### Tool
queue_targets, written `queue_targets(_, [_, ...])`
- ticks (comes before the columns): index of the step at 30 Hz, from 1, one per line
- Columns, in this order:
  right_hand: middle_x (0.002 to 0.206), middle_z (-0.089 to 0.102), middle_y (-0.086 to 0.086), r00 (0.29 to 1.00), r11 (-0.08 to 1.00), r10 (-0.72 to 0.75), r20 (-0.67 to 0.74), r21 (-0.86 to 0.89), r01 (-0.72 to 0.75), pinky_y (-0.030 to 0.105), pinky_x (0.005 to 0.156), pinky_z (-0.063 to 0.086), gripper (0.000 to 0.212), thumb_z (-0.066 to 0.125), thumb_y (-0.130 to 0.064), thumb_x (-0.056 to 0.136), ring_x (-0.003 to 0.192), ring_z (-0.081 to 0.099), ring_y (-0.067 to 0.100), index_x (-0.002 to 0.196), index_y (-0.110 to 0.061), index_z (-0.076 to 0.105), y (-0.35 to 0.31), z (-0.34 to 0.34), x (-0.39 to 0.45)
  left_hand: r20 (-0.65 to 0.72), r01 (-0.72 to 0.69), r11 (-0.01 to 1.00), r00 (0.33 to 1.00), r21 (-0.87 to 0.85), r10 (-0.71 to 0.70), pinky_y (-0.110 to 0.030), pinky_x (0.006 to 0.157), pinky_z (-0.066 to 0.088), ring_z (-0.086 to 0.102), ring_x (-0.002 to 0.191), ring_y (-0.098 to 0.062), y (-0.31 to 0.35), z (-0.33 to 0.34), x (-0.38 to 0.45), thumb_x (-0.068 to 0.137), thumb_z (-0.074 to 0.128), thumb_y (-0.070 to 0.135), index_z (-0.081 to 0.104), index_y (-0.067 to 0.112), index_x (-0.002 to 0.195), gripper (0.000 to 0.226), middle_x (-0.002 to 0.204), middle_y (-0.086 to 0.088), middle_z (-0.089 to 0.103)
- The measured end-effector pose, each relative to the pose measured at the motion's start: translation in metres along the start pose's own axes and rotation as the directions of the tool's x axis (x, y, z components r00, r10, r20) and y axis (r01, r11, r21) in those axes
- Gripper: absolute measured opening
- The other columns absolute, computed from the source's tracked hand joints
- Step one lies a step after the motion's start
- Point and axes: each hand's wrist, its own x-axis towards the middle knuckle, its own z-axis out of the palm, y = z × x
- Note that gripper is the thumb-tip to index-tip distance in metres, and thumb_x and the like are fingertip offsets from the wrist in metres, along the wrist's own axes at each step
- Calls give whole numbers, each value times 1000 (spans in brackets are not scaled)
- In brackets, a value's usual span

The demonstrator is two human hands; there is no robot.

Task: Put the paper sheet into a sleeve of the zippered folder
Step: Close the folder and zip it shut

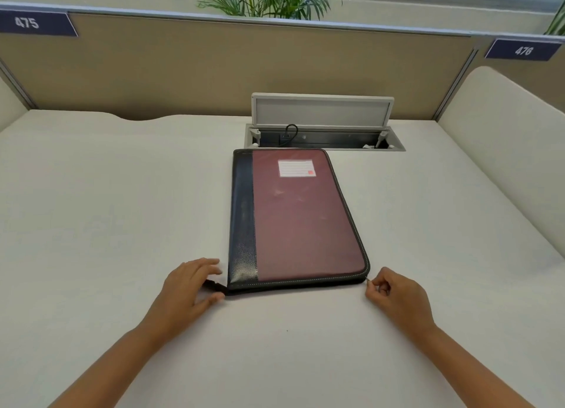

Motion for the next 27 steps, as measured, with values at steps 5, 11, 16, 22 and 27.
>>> queue_targets(5, [46, 43, -11, 1000, 998, -19, 24, -55, 20, 16, 49, 34, 26, 70, -23, 73, 65, 51, -2, 63, -30, 47, -3, -1, 0, 172, 74, 981, 979, 177, -105, -50, 112, 6, 13, 142, -17, 28, 17, 8, 62, 22, 90, 19, 30, 144, 101, 155, 5, 9])
queue_targets(11, [77, 53, -24, 999, 998, -2, 40, -55, 5, 18, 50, 36, 26, 71, -27, 74, 75, 51, 6, 64, -37, 49, -3, -3, 2, 267, 70, 967, 954, 244, -136, -48, 114, 4, 1, 144, -26, 35, 18, 33, 54, 3, 94, -6, 52, 137, 93, 156, -4, -14])
queue_targets(16, [68, 55, -28, 994, 999, -6, 113, -35, 10, 14, 50, 34, 32, 72, -24, 72, 65, 52, -2, 56, -35, 46, -8, -6, 0, 234, 53, 977, 967, 208, -102, -42, 114, 6, 17, 142, -23, 28, 15, 30, 62, 14, 91, 9, 48, 140, 89, 157, -4, -2])
queue_targets(22, [61, 58, -9, 984, 999, -27, 177, -26, 32, 12, 49, 34, 23, 71, -24, 69, 58, 51, 6, 57, -28, 52, -2, -9, -11, 223, 20, 991, 974, 131, -49, -34, 114, -1, 14, 142, -14, 22, 12, 14, 65, 22, 89, -1, 66, 129, 72, 155, 4, -6])
queue_targets(27, [49, 50, -8, 984, 997, -47, 171, 72, 35, 13, 49, 35, 29, 73, -14, 65, 47, 43, 7, 54, -25, 48, 5, -11, -23, 215, -27, 995, 977, 93, 7, -27, 115, 1, 18, 140, -13, 20, 5, -5, 71, 25, 85, -3, 68, 129, 67, 154, 6, -4])
